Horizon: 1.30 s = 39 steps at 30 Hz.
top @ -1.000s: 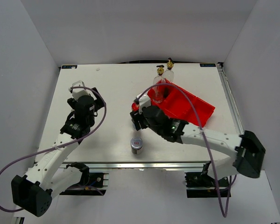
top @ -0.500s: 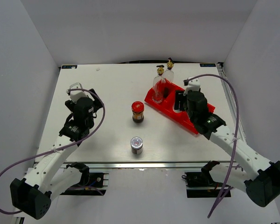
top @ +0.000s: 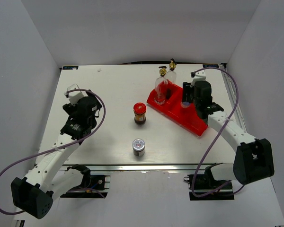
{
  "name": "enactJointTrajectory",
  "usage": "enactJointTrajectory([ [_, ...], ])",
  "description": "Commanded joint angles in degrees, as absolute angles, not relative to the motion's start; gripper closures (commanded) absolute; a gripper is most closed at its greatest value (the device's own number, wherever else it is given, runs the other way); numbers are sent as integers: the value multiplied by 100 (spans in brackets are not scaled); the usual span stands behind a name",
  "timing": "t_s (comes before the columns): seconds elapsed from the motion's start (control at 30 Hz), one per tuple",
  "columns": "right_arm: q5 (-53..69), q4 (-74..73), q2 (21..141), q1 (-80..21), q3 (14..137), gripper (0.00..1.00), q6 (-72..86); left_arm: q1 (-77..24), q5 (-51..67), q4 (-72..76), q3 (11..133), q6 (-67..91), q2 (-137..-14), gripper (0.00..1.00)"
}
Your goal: Organize the condiment bottles
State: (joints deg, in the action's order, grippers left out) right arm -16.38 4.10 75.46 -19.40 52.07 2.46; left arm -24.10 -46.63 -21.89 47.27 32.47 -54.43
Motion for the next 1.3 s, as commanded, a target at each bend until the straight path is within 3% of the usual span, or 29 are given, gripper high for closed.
enactJointTrajectory([
  [0.0, -1397, 1379, 7838, -1890, 5423, 88, 97, -2364, -4939, -2583, 5071, 3497, -5554, 2],
  [0.17, -1757, 1757, 8209, -1855, 5414, 87, 88, -2215, -4975, -2716, 5080, 3603, -5660, 2],
  [0.27, -1802, 1828, 8323, -1846, 5396, 80, 88, -2031, -4843, -2742, 5028, 3656, -5678, 2],
  [0.37, -1793, 1854, 8402, -1828, 5388, 52, 132, -1881, -4588, -2663, 4975, 3568, -5695, 2],
  [0.4, -1828, 1837, 8463, -1828, 5396, 33, 149, -1855, -4553, -2654, 4983, 3560, -5713, 2],
  [0.47, -1889, 1749, 8508, -1828, 5475, 24, 211, -1749, -4535, -2698, 5036, 3542, -5791, 2],
  [0.6, -2153, 1661, 8534, -1828, 5528, 14, 246, -1530, -4351, -2734, 5089, 3603, -5932, 2],
  [0.87, -2233, 1126, 8069, -1828, 5616, 11, 439, -1239, -4104, -2918, 5071, 3779, -6091, 2],
  [1.27, -1424, 695, 6120, -1828, 5274, 11, 852, -1064, -3964, -2734, 4931, 3797, -6679, 2],
])
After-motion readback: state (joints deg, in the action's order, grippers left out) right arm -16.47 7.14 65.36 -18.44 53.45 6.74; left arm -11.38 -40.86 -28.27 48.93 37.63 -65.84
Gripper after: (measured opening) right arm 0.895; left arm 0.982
